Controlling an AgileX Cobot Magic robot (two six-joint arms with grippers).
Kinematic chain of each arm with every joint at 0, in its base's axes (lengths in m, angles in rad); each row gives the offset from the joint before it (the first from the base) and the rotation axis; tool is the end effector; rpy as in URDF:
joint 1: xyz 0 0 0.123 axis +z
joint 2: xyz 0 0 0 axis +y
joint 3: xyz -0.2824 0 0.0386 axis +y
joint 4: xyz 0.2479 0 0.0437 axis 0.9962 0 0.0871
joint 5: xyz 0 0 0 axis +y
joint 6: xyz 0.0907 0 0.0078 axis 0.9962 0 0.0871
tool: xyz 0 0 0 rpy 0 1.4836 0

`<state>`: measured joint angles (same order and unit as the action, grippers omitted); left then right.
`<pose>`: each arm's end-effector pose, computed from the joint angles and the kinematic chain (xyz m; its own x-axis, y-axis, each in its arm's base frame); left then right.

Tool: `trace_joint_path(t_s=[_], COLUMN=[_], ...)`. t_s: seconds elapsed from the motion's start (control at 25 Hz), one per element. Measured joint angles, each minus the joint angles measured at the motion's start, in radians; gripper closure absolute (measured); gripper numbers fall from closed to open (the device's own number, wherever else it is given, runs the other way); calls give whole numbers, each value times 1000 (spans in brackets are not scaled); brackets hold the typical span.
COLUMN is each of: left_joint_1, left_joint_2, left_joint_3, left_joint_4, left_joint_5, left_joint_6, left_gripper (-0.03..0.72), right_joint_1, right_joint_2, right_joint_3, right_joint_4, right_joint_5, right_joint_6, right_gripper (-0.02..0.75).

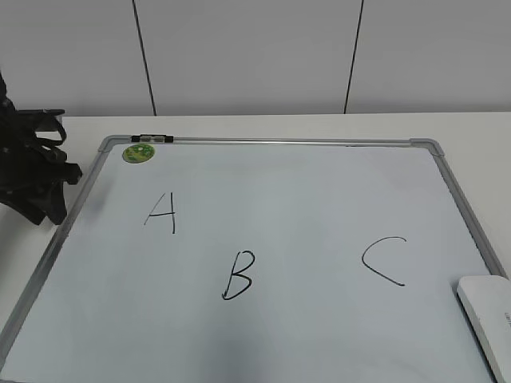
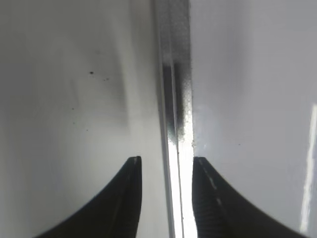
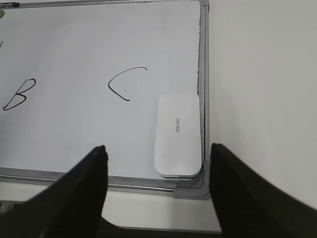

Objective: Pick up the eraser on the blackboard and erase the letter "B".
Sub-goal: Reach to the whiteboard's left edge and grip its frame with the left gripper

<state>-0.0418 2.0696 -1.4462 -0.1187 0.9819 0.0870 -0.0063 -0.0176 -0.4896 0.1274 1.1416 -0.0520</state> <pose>0.4000 -0.0257 0.1528 -0.9964 0.0624 -0.0580 0.0679 0.9930 -0.0971 -0.0102 0.0106 0.2683 -0.5178 0.0045 -0.8555 -0.0919 0.9939 0.0609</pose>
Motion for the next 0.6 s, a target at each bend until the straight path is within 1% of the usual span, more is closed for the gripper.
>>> trace_joint_path(t_s=[0.6], left_joint_1=[0], left_joint_2=[68], left_joint_3=[-9], left_joint_4=[-12], left_joint_5=[-20], left_joint_6=[7], left_gripper=[446], right_joint_1=[0], right_joint_2=[0], right_joint_3=[0], right_joint_4=[0], right_joint_5=[-2], right_joint_6=[0], right_gripper=[258])
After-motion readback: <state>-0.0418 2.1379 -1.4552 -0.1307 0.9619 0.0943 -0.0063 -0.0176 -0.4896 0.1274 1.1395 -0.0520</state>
